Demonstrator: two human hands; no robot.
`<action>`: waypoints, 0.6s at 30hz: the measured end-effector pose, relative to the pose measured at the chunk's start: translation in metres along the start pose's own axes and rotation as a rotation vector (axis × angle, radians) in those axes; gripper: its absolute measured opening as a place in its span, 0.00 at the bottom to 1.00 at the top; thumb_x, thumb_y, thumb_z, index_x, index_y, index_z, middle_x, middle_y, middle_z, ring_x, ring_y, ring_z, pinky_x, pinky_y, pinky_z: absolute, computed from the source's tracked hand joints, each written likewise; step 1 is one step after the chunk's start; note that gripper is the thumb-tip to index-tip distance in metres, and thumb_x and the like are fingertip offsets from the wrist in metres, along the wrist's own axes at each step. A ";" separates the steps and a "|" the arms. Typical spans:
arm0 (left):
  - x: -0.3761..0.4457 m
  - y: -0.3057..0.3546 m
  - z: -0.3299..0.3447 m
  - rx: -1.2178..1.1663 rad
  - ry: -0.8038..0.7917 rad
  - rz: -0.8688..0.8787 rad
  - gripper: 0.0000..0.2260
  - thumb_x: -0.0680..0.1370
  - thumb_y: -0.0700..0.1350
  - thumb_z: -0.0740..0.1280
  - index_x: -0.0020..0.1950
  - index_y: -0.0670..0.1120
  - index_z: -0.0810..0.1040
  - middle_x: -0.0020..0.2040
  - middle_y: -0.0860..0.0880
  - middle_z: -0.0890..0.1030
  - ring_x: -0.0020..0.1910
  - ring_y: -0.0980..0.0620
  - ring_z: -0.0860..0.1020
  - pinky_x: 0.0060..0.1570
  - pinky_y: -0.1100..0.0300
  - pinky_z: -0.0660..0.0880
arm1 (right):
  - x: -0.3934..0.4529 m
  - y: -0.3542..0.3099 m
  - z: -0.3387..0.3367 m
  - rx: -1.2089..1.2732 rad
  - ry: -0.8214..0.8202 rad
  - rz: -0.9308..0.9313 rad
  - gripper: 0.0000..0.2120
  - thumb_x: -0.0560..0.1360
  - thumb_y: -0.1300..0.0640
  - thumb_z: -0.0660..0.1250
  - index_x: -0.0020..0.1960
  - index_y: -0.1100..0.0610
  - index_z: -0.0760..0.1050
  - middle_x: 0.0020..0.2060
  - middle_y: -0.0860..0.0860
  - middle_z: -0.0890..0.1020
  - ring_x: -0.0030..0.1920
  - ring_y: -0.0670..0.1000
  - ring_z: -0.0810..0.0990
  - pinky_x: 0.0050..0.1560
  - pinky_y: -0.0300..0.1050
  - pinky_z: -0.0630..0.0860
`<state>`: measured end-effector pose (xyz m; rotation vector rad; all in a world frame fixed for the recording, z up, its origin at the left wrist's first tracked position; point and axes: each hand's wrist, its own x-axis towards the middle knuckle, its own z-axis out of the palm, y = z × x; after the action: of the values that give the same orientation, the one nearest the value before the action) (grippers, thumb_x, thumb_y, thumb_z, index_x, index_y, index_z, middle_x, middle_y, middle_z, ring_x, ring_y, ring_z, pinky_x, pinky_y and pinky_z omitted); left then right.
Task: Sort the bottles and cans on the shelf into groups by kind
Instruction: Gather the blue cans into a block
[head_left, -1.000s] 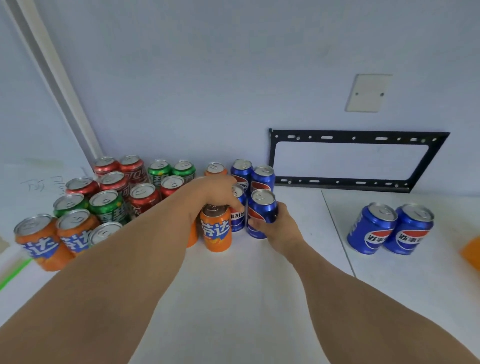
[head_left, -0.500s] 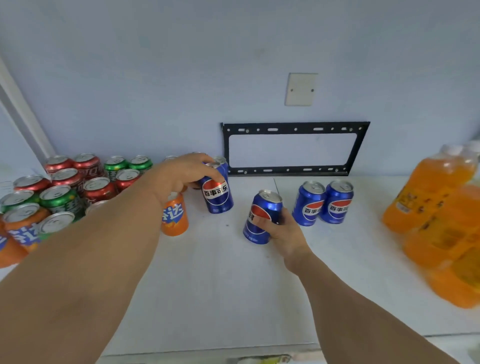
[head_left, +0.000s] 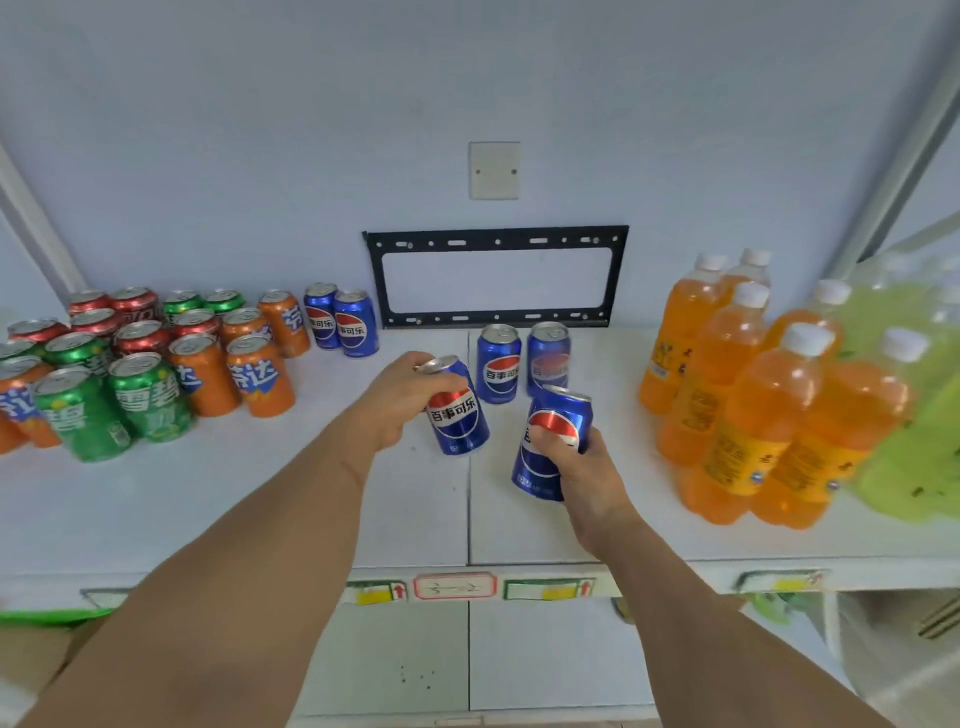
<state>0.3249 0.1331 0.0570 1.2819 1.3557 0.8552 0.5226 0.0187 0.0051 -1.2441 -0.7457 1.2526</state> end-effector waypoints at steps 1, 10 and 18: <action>-0.002 0.000 0.010 0.048 0.005 0.006 0.25 0.68 0.46 0.78 0.61 0.49 0.73 0.56 0.48 0.79 0.55 0.48 0.78 0.58 0.48 0.77 | -0.002 0.001 -0.007 -0.017 -0.001 0.007 0.28 0.69 0.53 0.77 0.64 0.50 0.68 0.55 0.51 0.80 0.55 0.53 0.80 0.56 0.52 0.79; -0.003 0.009 0.060 0.280 0.007 0.100 0.23 0.70 0.44 0.77 0.61 0.50 0.72 0.55 0.50 0.79 0.54 0.49 0.78 0.49 0.55 0.78 | 0.002 -0.004 -0.035 -0.077 0.020 0.011 0.30 0.69 0.56 0.77 0.64 0.46 0.65 0.53 0.46 0.77 0.51 0.49 0.78 0.52 0.47 0.76; 0.013 0.010 0.071 0.335 0.002 0.132 0.28 0.71 0.42 0.76 0.68 0.49 0.70 0.63 0.48 0.78 0.59 0.48 0.76 0.54 0.52 0.77 | 0.012 -0.001 -0.038 -0.088 0.011 -0.010 0.31 0.69 0.57 0.77 0.65 0.47 0.65 0.54 0.47 0.77 0.52 0.49 0.78 0.45 0.40 0.76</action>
<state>0.3970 0.1367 0.0495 1.6431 1.4710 0.7374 0.5611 0.0199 -0.0051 -1.3164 -0.8057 1.2153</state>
